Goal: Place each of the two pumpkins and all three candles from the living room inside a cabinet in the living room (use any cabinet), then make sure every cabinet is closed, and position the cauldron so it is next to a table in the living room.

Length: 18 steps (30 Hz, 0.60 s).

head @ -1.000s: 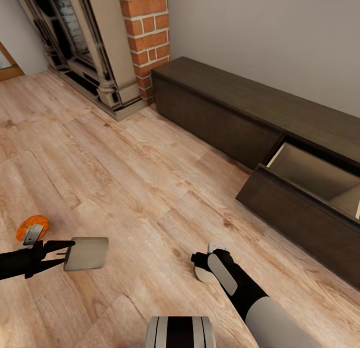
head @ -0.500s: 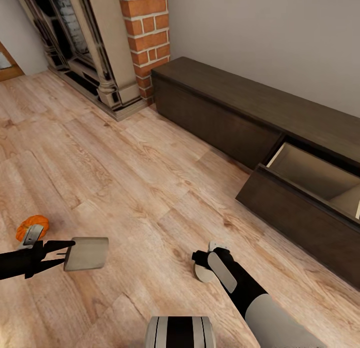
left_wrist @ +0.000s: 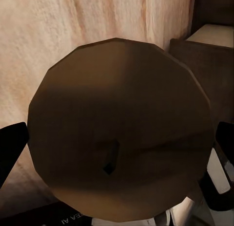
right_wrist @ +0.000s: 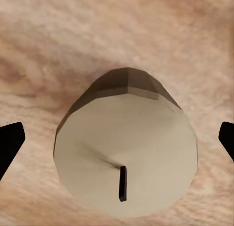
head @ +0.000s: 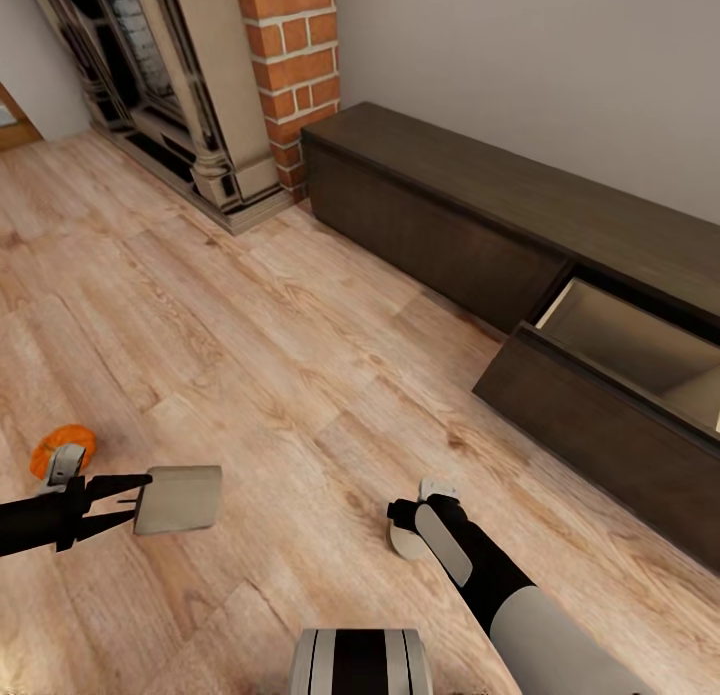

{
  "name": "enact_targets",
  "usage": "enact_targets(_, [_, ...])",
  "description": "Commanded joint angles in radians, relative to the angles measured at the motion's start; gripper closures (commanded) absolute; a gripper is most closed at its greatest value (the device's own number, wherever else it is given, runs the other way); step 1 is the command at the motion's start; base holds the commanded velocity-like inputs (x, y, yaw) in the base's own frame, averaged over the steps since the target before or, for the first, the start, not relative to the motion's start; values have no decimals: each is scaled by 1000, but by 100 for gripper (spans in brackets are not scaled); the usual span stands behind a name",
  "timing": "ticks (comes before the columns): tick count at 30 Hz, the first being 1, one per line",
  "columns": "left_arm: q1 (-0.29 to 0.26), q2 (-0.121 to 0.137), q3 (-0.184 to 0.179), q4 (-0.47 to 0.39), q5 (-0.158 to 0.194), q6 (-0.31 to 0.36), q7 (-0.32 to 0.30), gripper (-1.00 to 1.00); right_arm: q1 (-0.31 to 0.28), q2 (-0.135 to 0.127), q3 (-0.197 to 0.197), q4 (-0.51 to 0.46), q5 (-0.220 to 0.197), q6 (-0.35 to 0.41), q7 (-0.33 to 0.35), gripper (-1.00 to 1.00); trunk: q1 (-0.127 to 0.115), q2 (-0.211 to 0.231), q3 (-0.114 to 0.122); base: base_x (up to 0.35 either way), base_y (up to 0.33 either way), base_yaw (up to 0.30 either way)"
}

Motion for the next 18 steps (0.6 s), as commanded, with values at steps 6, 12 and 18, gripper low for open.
enact_targets(6, [-1,0,0,0,-4,4,-5,100,-1,-1,3,-1,-7,1,-9,-100,0,-1,-5,0,0,0])
enact_targets(12, [-1,0,0,0,-4,4,-5,100,-1,-1,3,-1,-8,1,5,-100,0,-1,-5,0,0,0])
enact_targets(18, [-1,0,0,0,-4,4,-5,100,0,-1,3,8,-9,-9,38,-100,1,-1,-12,0,0,0])
